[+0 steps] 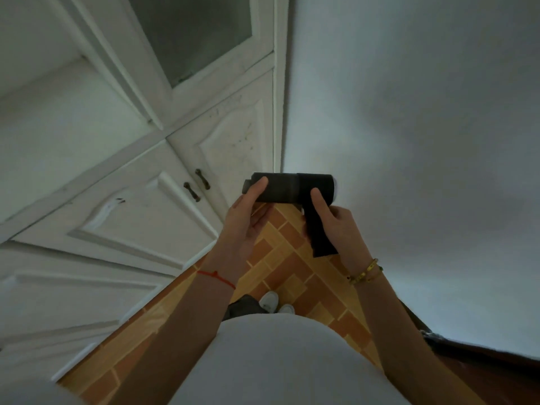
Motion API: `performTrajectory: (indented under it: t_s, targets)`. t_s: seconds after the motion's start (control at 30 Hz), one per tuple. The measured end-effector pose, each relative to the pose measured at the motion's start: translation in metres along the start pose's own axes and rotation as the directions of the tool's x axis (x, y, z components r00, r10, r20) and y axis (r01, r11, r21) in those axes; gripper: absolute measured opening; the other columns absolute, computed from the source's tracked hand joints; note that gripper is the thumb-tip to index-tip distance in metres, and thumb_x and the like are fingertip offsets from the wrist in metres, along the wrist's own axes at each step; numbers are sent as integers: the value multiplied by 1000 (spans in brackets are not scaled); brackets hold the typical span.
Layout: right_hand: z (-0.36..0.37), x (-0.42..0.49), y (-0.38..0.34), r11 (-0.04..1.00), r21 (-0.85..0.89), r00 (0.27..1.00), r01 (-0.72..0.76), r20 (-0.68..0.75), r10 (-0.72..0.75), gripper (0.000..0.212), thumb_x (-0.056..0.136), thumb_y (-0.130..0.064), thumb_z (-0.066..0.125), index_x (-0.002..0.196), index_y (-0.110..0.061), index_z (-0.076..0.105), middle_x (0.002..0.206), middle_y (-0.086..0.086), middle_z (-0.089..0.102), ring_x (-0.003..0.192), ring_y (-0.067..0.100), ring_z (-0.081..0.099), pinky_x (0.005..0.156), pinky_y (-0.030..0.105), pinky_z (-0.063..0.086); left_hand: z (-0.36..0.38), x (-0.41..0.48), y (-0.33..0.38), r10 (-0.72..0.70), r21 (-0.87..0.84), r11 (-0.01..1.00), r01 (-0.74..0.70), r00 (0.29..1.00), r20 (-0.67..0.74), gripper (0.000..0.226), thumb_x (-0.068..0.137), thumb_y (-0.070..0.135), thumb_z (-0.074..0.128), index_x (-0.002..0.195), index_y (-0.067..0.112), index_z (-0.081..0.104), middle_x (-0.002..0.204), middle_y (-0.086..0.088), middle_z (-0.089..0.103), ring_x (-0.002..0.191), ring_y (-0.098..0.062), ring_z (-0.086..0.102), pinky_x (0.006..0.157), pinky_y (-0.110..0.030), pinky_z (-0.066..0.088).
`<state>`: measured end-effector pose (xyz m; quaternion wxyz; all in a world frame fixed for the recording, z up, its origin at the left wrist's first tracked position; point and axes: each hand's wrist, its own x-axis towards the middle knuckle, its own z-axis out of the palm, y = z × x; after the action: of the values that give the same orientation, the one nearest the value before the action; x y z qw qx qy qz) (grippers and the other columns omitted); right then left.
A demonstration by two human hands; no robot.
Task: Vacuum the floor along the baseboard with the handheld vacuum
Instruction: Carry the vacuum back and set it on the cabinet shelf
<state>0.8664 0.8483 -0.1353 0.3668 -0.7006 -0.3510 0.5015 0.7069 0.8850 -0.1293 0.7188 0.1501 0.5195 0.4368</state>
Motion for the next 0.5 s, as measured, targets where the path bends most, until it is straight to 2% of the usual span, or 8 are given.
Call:
performTrajectory:
  t_s: [0.07,0.17,0.23,0.33,0.4,0.5]
  targets:
    - [14,2,-7,1000,-23,998,13,69,-12,55,94,-53,45,83,-4,67,56,0,65,41,2,60,46,11,47,-16,-5,7,35,-49,998,-37,999,-40,36,82,33,78,112,19,66,119,-7,70,111,-18,68,88,-24,55]
    - [43,2,-18,996,-69,985,50,166,-38,54,94,-55,45,74,-9,65,47,-4,64,44,8,62,47,14,49,-45,-16,20,93,-84,991,-105,987,-128,42,80,35,79,117,19,66,119,-7,70,111,-19,68,83,-23,56]
    - [66,0,-23,992,-99,972,79,226,-55,58,91,-62,45,72,-11,66,55,1,68,52,16,66,58,22,56,-65,-27,28,139,-113,980,-161,974,-182,37,82,34,78,114,19,66,117,-7,71,111,-20,68,86,-24,55]
    - [101,-9,-31,984,-112,927,137,364,-88,67,88,-67,45,79,-6,70,69,13,72,61,24,69,71,35,59,-97,-46,38,192,-158,958,-238,946,-259,30,84,33,75,110,20,66,111,-6,71,110,-19,68,94,-25,54]
    - [126,-19,-38,982,-93,898,162,426,-108,67,89,-63,48,85,-1,71,70,16,72,61,24,68,69,35,59,-120,-59,45,209,-193,941,-277,927,-312,26,84,33,75,106,20,67,107,-6,71,108,-20,69,97,-27,53]
    - [165,-36,-47,983,-73,860,166,499,-108,63,88,-61,52,85,-1,70,67,13,70,57,22,67,59,30,57,-156,-79,56,239,-213,919,-333,897,-373,26,84,33,75,105,21,69,108,-6,72,106,-18,70,97,-27,53]
